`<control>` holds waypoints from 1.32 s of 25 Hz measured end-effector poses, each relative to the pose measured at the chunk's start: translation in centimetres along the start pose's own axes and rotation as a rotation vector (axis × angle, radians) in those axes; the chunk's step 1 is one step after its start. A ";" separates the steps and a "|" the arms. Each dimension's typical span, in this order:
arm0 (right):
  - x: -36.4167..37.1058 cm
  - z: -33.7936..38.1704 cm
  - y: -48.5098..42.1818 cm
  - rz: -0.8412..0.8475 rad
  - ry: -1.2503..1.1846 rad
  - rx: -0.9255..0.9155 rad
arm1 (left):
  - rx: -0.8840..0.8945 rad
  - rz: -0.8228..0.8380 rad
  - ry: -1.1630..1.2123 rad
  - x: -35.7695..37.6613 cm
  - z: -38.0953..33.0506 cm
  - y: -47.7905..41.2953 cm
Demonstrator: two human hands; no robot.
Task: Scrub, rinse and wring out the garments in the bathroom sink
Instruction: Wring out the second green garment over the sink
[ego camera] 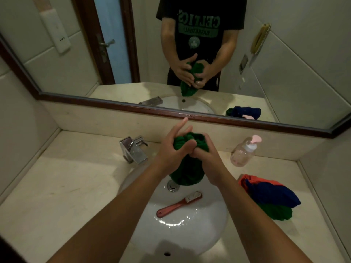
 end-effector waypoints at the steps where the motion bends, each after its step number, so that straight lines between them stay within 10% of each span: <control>1: 0.1 0.0 -0.1 -0.020 -0.014 0.038 | -0.020 0.052 0.019 0.4 0.3 -0.1; 9: -0.7 -1.3 0.6 -0.047 -0.366 0.149 | -0.130 -0.111 0.064 1.0 2.2 0.4; 14: -1.8 -4.2 1.9 -0.015 -0.066 0.104 | -0.387 -0.343 0.477 0.2 5.2 0.3; 24: 0.4 -11.9 5.7 0.075 -0.635 0.699 | -0.545 -0.253 0.796 1.8 10.9 2.0; 33: -2.1 -7.3 3.3 -0.264 0.077 0.253 | -0.514 -0.472 0.587 -0.1 11.5 2.0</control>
Point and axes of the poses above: each hand's wrist, its own y-axis away from the middle knuckle, its own x-axis out of the palm, z = x × y, the point moved 7 cm from there along -y, towards the middle knuckle, and after that the axes turned 3 degrees about y, right-handed, at the moved point
